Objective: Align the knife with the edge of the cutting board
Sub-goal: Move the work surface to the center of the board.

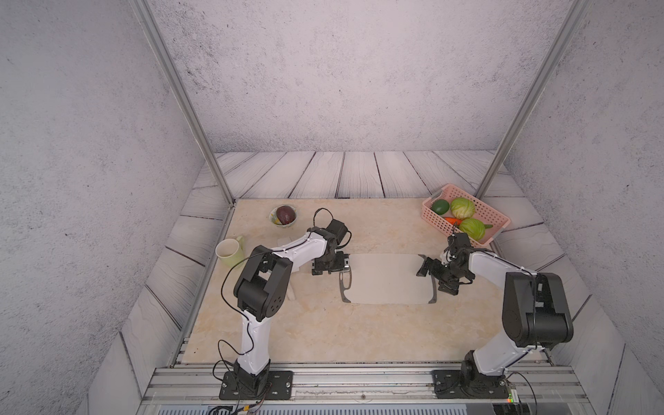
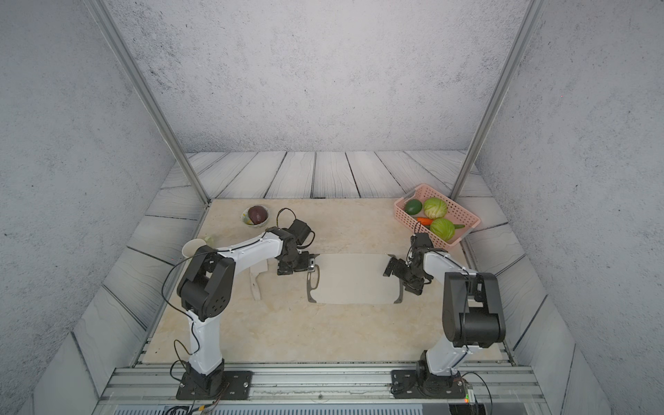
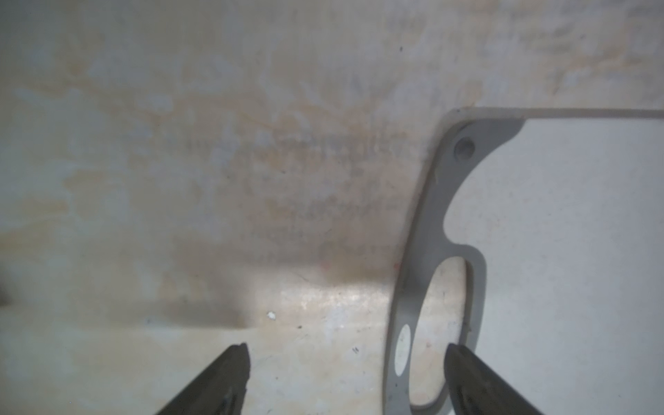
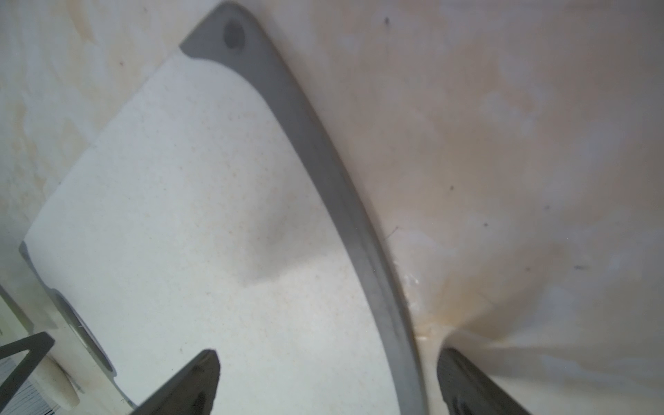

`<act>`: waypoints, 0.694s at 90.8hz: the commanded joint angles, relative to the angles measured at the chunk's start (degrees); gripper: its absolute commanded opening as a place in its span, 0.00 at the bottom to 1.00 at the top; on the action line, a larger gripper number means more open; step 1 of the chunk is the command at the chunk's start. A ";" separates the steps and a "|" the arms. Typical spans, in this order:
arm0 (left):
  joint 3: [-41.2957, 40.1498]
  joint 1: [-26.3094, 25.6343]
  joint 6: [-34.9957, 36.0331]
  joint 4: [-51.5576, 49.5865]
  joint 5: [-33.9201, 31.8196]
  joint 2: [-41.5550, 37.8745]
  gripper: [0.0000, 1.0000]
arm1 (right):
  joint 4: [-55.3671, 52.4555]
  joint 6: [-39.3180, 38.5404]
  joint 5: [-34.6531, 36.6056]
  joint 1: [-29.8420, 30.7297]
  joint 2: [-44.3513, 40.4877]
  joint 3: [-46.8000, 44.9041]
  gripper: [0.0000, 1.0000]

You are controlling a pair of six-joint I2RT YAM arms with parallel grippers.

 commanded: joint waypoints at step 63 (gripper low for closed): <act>3.35 -2.18 1.71 -5.96 -2.77 5.88 0.55 | -3.48 -2.45 1.48 7.10 3.25 0.97 0.99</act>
